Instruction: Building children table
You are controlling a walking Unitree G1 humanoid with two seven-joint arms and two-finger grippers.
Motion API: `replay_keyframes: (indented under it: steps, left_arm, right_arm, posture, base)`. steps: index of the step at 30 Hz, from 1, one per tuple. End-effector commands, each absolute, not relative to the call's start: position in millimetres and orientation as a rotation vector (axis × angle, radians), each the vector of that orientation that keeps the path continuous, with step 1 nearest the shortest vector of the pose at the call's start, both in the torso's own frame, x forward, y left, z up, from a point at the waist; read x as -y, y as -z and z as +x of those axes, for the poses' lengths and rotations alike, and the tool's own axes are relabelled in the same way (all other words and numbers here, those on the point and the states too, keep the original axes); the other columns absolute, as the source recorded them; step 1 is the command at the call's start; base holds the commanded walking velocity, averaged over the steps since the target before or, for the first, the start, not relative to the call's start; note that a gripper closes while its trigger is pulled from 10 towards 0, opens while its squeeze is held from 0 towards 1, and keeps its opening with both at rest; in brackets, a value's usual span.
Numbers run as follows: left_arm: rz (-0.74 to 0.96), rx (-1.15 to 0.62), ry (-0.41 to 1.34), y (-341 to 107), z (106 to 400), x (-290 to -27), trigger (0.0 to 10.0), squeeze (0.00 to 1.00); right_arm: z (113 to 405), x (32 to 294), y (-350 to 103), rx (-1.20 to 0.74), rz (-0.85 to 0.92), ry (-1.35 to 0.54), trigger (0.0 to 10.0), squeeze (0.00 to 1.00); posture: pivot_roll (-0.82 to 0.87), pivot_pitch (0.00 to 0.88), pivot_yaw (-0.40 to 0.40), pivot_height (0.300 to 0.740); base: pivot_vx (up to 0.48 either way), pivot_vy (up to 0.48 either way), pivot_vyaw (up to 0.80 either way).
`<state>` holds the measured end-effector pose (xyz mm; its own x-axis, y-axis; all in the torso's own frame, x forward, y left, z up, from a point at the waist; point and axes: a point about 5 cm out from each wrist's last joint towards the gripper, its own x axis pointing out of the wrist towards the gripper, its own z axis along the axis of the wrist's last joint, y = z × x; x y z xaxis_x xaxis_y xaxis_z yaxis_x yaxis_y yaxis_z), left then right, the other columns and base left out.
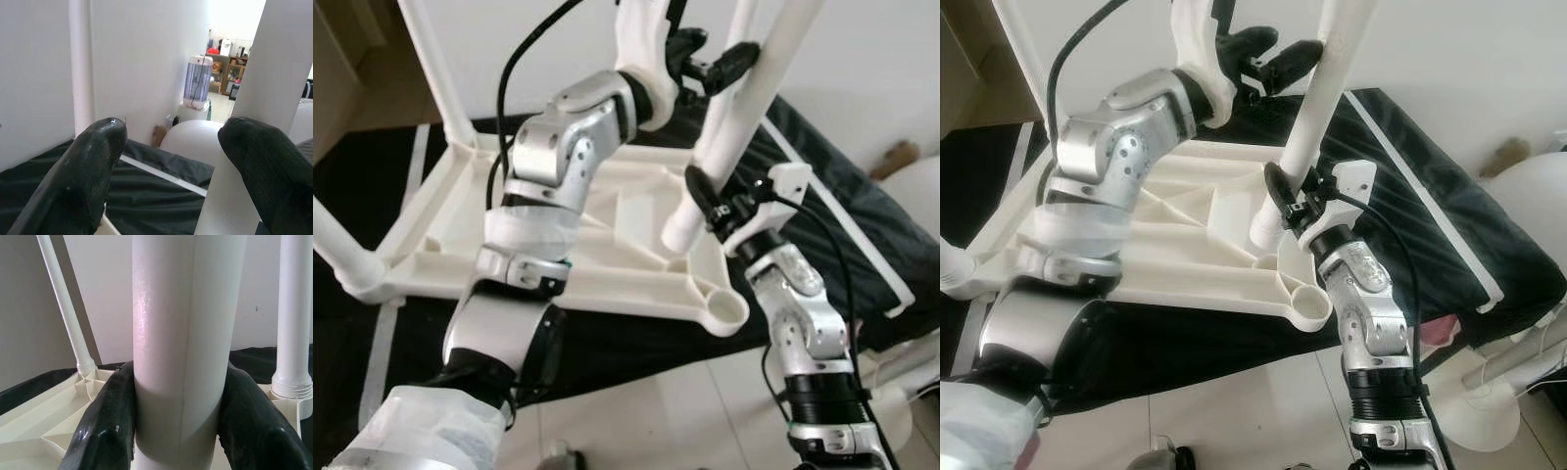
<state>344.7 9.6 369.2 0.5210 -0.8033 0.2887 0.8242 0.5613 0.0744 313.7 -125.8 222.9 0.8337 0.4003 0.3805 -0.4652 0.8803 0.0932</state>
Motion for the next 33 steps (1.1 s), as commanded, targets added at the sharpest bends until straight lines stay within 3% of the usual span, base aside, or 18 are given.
replay_keyframes:
  steps: [1,10,19,24,27,33]
  left_arm:
    - [-0.061,0.339,1.084,-378.7,332.1,2.4,10.0,0.0]
    - [-0.053,0.341,1.025,-373.7,341.5,-11.1,10.0,0.0]
    - [0.018,0.234,0.804,-324.9,367.4,-77.5,10.0,0.0]
    - [0.025,0.215,0.761,-314.5,368.9,-91.7,10.0,0.0]
    - [0.054,0.189,0.714,-288.0,364.8,-117.5,10.0,0.0]
    - [0.056,0.181,0.878,-256.2,337.7,-130.9,10.0,0.0]
  right_arm:
    - [314.7,116.5,-212.7,0.301,0.167,-0.495,10.0,0.0]
    - [313.8,116.3,-214.7,0.314,0.151,-0.488,10.0,0.0]
    - [303.0,127.8,-228.9,0.376,0.154,-0.408,10.0,0.0]
    - [301.4,130.2,-228.9,0.378,0.152,-0.393,10.0,0.0]
    - [299.9,135.8,-229.8,0.385,0.153,-0.36,10.0,0.0]
    - [299.4,139.5,-232.1,0.389,0.151,-0.334,10.0,0.0]
  posture:
    - [-0.04,0.048,0.009,0.74]
    - [-0.04,0.048,0.012,0.74]
    - [-0.05,0.055,0.024,0.74]
    - [-0.06,0.052,0.026,0.74]
    - [-0.05,0.049,0.025,0.74]
    - [-0.05,0.045,0.023,0.74]
  base:
    - [0.0,0.0,0.0]
    - [0.0,0.0,0.0]
    - [0.0,0.0,0.0]
    - [0.0,0.0,0.0]
    - [0.0,0.0,0.0]
    - [0.0,0.0,0.0]
